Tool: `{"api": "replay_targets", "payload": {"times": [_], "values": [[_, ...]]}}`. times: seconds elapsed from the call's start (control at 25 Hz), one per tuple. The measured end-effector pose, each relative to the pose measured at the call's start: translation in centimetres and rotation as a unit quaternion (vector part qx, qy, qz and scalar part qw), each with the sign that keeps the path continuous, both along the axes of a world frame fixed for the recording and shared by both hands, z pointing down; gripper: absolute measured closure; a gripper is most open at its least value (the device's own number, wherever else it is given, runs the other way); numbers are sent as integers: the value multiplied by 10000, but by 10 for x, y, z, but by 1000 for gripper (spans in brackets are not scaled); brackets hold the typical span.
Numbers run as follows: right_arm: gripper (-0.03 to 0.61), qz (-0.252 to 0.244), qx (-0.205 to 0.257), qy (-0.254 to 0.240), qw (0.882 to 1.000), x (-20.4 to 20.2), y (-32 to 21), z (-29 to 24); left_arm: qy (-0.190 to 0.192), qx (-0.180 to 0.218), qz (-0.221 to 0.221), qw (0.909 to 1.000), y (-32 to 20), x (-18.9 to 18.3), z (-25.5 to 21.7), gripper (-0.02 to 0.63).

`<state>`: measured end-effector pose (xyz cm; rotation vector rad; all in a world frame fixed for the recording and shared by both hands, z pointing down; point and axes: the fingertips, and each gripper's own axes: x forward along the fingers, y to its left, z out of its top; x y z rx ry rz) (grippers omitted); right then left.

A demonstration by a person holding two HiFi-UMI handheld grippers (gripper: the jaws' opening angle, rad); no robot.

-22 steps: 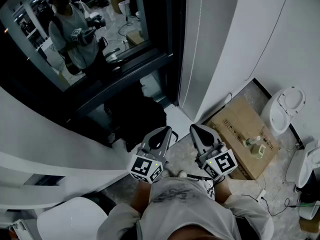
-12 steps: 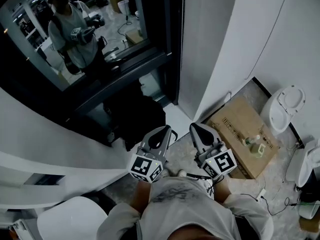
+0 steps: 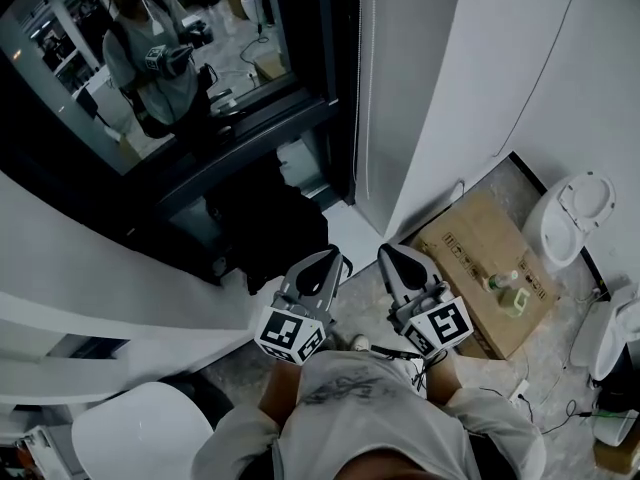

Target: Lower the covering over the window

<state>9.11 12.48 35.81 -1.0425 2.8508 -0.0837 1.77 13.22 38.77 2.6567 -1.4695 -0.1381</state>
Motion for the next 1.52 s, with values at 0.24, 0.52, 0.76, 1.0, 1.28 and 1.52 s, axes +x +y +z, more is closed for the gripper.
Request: {"api": "replay_targets", "payload": {"times": [0.24,0.52,0.76,1.0,1.28,1.52], "values": [[561,-105,-13,-36,9999,7,-4,0,-32,-44,-33,10000,-3,11,2,612],[561,-113,-4,-26,9999,6,-25,-1,6,-30,-8,10000,-23,12,0,612],[561,-43,-11,47,10000,-6,-55,2,76,-18,59,10000,-54,1,1,612],[561,14,-17,94,10000,-23,-89,4,123,-41,118,9998,-89,-16,3,612],[561,110,-98,142,9998,-45,-125,6,150,-48,201,9997,-126,-37,3,612],[561,267,-133,234,9993,-60,-148,9,174,-61,317,9993,-152,-52,5,612]]}}
